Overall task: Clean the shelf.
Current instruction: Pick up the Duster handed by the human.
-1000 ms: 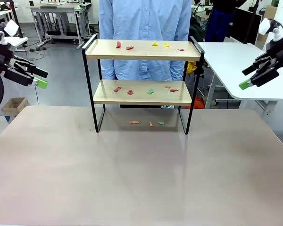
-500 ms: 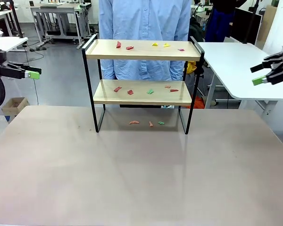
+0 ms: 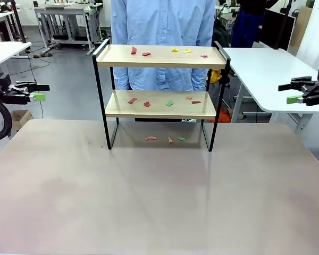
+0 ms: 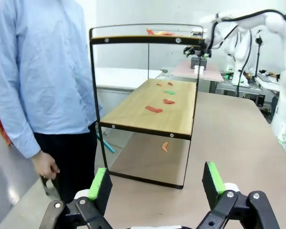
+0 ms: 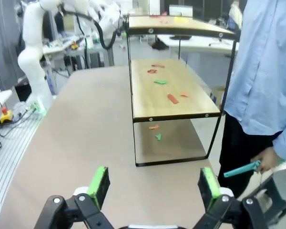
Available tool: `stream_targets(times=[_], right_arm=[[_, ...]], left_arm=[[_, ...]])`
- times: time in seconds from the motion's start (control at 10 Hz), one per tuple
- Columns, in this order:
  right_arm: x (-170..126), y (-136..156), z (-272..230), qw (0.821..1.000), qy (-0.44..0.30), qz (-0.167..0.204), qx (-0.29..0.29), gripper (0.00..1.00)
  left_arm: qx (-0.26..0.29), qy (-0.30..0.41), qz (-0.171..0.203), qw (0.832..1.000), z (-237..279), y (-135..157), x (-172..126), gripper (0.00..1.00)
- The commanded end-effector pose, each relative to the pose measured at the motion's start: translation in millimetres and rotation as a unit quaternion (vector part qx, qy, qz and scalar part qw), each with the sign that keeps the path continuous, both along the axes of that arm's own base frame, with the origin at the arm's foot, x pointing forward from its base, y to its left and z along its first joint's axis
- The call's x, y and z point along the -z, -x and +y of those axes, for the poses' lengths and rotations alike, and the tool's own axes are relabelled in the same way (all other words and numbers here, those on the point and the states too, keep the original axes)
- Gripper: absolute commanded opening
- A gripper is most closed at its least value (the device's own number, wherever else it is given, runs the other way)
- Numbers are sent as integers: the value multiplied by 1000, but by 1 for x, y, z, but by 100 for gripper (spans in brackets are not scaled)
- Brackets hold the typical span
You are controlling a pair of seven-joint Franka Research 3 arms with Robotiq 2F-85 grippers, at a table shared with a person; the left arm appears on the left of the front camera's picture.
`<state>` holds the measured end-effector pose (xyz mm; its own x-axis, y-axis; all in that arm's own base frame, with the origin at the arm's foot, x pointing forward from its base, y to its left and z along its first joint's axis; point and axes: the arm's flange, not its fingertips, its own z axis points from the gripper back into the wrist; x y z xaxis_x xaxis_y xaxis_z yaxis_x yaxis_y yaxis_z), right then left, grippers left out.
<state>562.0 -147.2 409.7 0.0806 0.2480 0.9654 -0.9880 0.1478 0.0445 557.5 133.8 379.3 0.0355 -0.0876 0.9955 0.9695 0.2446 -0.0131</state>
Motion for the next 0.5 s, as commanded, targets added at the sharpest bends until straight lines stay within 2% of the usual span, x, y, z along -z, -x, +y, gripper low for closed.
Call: stream_targets(times=[0.0, 0.2, 0.4], right_arm=[[1, -17, -8, 999, -34, 8, 8, 100], [11, -19, -10, 999, -51, 19, 9, 100], [15, -21, -14, 998, -53, 31, 11, 100]], left_arm=[[23, 34, -46, 998, 0, -1, 13, 100], [41, 33, -72, 996, -2, 5, 24, 100], [37, 23, -72, 996, -5, 3, 27, 100]])
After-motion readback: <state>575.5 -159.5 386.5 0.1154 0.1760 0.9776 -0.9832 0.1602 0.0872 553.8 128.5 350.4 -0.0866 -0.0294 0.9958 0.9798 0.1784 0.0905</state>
